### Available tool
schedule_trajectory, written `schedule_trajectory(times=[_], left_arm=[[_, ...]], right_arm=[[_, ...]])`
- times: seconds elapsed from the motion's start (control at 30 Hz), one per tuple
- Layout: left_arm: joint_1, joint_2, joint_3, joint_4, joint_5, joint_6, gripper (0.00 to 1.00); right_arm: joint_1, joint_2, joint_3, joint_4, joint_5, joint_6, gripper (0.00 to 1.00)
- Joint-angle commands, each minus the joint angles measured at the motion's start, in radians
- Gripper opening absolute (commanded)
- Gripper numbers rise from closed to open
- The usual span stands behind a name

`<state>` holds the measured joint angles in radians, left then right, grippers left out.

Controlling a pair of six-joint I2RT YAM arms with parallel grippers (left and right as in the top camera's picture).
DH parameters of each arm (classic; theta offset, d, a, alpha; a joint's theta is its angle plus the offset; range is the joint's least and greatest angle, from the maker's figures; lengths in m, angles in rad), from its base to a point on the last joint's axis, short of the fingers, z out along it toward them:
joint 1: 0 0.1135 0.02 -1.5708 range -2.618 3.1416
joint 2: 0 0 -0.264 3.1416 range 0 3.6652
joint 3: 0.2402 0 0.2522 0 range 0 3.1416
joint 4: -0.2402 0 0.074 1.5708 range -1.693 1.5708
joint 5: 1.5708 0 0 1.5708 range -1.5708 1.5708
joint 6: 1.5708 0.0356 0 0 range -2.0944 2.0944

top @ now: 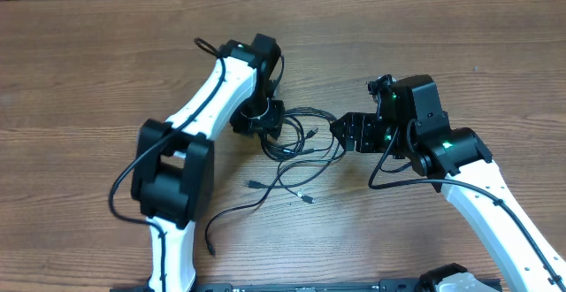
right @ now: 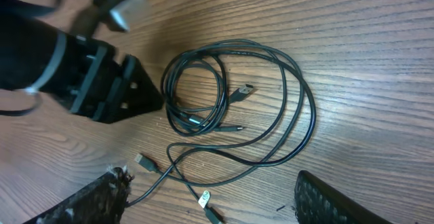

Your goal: Untangle cables

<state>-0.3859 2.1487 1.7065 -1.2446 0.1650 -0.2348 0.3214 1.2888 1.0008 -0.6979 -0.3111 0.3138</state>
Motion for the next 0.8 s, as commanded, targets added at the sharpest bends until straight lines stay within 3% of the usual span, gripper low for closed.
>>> schedule_trajectory(times=[0.0,0.43,0.77], left_arm=[[0.002,0.048,0.015,-0.004,0.014,-0.017,0.57],[0.002,0.097,0.014,0.038,-0.027,-0.040,0.55],[0.001,0.102,0.011,0.042,-0.044,-0.177,0.56]], right_arm=[[0.004,0.000,0.018,0.000,0.006,-0.005,0.76],[0.004,0.000,0.018,0.000,0.007,-0.005,0.76],[0.004,0.000,0.018,0.000,0.007,-0.005,0.76]])
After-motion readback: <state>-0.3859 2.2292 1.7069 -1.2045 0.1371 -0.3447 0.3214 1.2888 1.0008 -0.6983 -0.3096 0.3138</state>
